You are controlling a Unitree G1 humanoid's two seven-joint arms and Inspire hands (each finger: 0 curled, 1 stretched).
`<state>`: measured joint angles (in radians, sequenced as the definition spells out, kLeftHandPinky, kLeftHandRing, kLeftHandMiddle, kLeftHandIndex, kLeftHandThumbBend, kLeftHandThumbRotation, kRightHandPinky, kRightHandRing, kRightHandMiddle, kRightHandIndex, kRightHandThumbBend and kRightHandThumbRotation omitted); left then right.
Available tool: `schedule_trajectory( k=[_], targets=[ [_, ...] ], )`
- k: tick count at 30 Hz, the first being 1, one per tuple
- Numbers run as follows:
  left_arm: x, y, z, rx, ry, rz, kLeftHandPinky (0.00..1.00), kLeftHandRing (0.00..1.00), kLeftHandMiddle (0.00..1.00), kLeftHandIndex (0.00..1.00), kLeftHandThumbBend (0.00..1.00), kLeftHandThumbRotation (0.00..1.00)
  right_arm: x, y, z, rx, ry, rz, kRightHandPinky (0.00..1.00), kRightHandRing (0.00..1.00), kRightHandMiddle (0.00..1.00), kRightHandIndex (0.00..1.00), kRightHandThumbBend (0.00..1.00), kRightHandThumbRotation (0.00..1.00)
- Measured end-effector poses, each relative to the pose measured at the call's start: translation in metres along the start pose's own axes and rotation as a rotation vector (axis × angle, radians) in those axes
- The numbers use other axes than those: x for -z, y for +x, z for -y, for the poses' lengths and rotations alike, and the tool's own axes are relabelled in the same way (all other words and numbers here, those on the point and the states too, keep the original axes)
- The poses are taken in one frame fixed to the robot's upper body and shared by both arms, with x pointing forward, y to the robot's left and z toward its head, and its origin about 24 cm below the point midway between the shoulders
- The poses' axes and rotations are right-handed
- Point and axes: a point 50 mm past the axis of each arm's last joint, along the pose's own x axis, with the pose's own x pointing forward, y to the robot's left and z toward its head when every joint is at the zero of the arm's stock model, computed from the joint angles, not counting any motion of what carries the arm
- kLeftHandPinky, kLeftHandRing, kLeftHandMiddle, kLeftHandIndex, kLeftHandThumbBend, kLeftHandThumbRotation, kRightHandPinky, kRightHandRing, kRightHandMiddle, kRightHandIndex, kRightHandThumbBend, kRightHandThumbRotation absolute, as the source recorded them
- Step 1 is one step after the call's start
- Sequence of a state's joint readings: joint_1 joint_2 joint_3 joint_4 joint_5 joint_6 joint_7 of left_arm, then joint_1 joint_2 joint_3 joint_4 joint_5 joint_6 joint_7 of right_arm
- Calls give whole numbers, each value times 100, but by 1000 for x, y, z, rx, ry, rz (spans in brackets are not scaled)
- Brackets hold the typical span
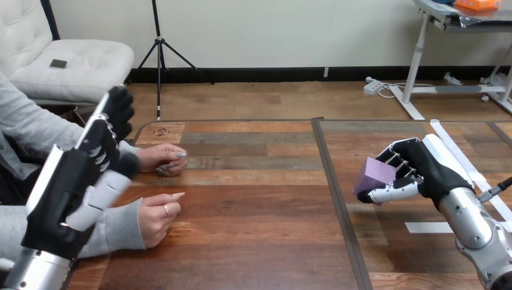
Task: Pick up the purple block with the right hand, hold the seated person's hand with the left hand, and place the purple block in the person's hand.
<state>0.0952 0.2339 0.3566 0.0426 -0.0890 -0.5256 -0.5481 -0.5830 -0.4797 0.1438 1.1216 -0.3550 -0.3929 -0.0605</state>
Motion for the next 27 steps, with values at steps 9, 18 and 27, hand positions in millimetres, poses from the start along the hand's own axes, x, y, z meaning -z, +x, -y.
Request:
schedule_trajectory(
  k=[9,18,27],
  targets=[
    [-5,6,-5,133,292,-52,76,89,94,94,100,62,0,0,0,0,-2,0,38,42,45,47,83,0],
    [-4,12,-10,169,515,-157,71,88,94,95,100,55,0,0,0,0,-2,1,38,42,45,47,84,0],
    [0,14,-11,160,687,-204,71,88,93,96,100,54,0,0,0,0,-2,1,38,41,44,46,85,0]
  ],
)
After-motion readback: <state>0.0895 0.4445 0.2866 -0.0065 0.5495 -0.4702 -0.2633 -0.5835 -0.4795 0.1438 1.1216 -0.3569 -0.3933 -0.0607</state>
